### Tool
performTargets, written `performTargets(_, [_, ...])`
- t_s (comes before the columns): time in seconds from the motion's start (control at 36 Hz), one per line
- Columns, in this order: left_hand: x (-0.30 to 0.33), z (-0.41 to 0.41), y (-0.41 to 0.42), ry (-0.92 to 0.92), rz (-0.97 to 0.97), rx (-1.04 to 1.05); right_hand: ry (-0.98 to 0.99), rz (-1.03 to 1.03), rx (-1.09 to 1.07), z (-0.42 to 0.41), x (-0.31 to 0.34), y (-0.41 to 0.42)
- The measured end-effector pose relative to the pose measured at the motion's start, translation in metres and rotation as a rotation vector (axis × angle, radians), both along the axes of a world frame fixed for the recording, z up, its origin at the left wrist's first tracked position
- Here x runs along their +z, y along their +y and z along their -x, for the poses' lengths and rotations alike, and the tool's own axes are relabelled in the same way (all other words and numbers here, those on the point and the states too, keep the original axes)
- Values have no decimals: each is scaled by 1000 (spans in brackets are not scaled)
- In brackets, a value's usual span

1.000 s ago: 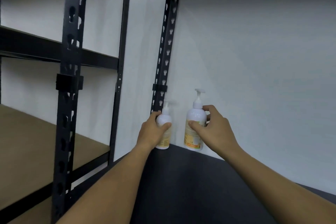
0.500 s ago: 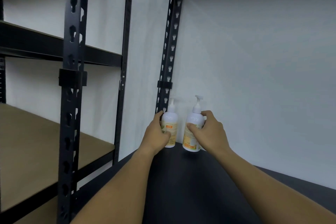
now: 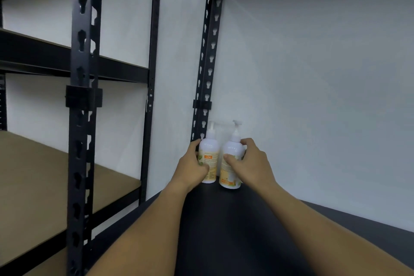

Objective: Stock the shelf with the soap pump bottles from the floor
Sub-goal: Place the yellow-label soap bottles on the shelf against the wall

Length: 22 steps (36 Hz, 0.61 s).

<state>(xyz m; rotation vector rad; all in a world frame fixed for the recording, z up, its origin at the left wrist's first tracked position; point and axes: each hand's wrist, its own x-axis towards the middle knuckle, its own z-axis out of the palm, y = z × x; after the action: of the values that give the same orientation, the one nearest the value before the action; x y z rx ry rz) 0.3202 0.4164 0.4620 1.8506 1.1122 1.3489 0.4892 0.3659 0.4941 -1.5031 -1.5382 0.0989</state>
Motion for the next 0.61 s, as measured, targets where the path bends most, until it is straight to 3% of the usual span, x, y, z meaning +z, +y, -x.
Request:
performTargets(0.31, [-1,2,1,36,6,-70,53,16,90,-4,-16,-7])
performTargets(0.61, [-4,2,4,25,-8,7,-108,126,-17,-14,-35,-21])
